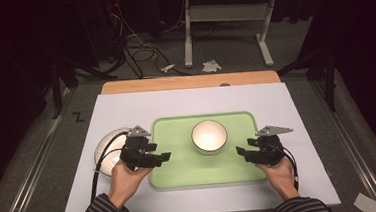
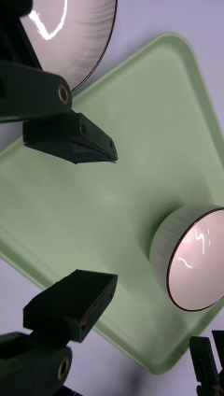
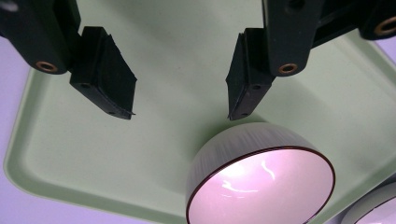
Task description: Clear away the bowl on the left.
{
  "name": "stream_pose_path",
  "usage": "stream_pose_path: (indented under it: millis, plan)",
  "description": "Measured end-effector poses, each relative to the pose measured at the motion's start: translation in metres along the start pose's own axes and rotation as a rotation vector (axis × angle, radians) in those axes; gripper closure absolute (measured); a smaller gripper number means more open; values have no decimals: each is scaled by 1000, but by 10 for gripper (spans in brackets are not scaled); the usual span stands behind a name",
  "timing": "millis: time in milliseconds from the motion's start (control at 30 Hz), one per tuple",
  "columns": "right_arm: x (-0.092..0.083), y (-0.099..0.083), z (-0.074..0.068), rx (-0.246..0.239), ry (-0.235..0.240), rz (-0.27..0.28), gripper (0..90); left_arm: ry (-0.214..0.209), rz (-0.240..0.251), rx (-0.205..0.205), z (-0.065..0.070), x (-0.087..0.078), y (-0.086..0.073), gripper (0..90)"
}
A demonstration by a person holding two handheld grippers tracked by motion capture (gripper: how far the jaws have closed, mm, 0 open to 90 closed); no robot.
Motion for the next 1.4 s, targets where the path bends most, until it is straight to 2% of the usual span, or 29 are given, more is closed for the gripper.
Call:
stream_pose_path:
  millis: [67, 167, 200, 467, 667, 933, 1200, 1400]
  plan:
    - [0, 0, 1, -5, 0, 2, 436, -1, -5, 0, 1, 2, 0, 351]
    - [0, 0, 0, 1, 1, 1, 436, -7, -32, 17, 4, 9, -2, 355]
    - [0, 0, -1, -3, 3, 3, 435, 2, -25, 30, 5, 12, -2, 366]
    - [-1, 0, -2, -15, 12, 7, 433, -8, -10, 18, 8, 20, 0, 372]
    - [-1, 0, -3, -19, 17, 6, 433, -1, -38, 29, 7, 30, -2, 375]
    - [0, 0, -3, -20, 17, 0, 432, -2, -48, 28, 6, 37, -2, 376]
    - [0, 0, -3, -21, 22, -2, 430, -13, -58, 48, 7, 45, -4, 370]
    - [1, 0, -4, -21, 28, -7, 429, -12, -82, 54, 6, 53, -5, 369]
Point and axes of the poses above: each handheld gripper's, and its own axes: x roughly forward along the jaws, y roughly out of its top, z roughly to its right, the point moved 5 cm from there along x, roughly forward along the jaws, and after that the axes turned 6 degrees about -z, right-handed, at the moved point
